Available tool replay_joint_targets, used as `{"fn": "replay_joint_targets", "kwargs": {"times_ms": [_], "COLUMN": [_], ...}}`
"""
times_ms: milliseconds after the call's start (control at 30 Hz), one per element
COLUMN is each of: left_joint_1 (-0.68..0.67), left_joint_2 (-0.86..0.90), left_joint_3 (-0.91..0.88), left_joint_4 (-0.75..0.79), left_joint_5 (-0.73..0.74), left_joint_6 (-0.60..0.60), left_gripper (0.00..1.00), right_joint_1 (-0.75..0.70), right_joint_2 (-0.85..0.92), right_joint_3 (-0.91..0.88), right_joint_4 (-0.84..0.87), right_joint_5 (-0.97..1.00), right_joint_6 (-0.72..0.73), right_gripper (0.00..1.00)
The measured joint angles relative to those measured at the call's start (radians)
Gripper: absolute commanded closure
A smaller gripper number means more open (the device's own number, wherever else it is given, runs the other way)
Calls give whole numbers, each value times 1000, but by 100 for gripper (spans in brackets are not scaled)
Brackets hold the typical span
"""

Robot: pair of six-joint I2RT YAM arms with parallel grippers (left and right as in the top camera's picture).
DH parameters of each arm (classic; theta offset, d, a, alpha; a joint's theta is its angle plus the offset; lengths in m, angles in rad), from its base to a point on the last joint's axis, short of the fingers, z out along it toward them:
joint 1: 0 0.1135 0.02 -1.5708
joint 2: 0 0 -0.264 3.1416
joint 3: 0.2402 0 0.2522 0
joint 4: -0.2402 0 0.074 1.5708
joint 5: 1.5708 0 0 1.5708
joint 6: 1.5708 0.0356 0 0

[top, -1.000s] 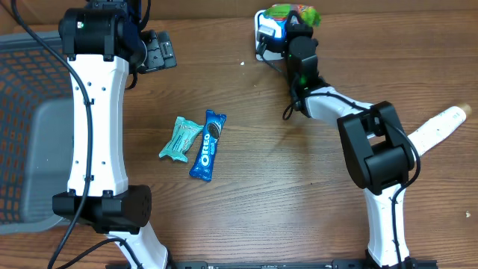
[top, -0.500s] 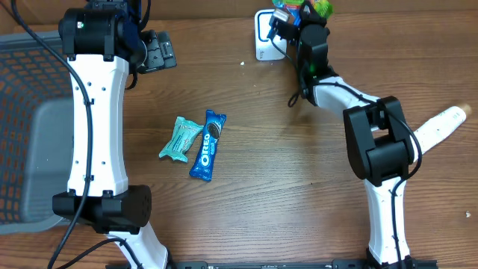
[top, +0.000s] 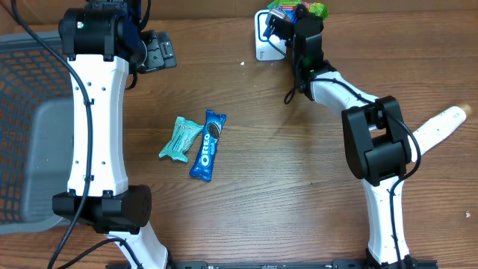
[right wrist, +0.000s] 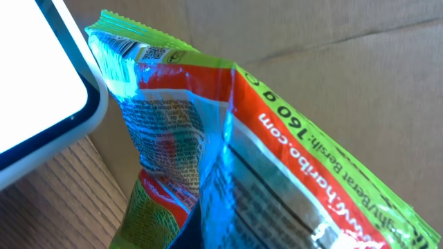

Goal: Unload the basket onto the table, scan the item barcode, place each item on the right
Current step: 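Hold the bag barcode against the white scanner with the right gripper, then carry the bag to the right side near the bottle and release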

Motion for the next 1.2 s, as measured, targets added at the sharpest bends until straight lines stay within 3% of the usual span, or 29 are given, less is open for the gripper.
{"fn": "replay_joint_targets", "kwargs": {"times_ms": [533, 633, 800, 967, 1100, 1200], "left_joint_1": [0, 0, 0, 0, 0, 0], "left_joint_2": [0, 0, 0, 0, 0, 0], "left_joint_3": [0, 0, 0, 0, 0, 0], "left_joint_4": [0, 0, 0, 0, 0, 0], "left_joint_5": [0, 0, 0, 0, 0, 0], "left_joint_6": [0, 0, 0, 0, 0, 0], "left_gripper": [0, 0, 0, 0, 0, 0], "right_joint_1": [40, 66, 108, 109, 94, 26], "right_joint_2": [0, -6, -100, -330, -614, -789], "right_joint_3": [0, 0, -3, -5, -1, 19], "right_joint_4": [-4, -68, -388, -733, -974, -1161], "right_joint_5": [99, 120, 128, 48, -82, -238], "right_joint_6": [6, 32, 127, 324, 571, 878], "right_gripper": [96, 96, 96, 96, 96, 96]}}
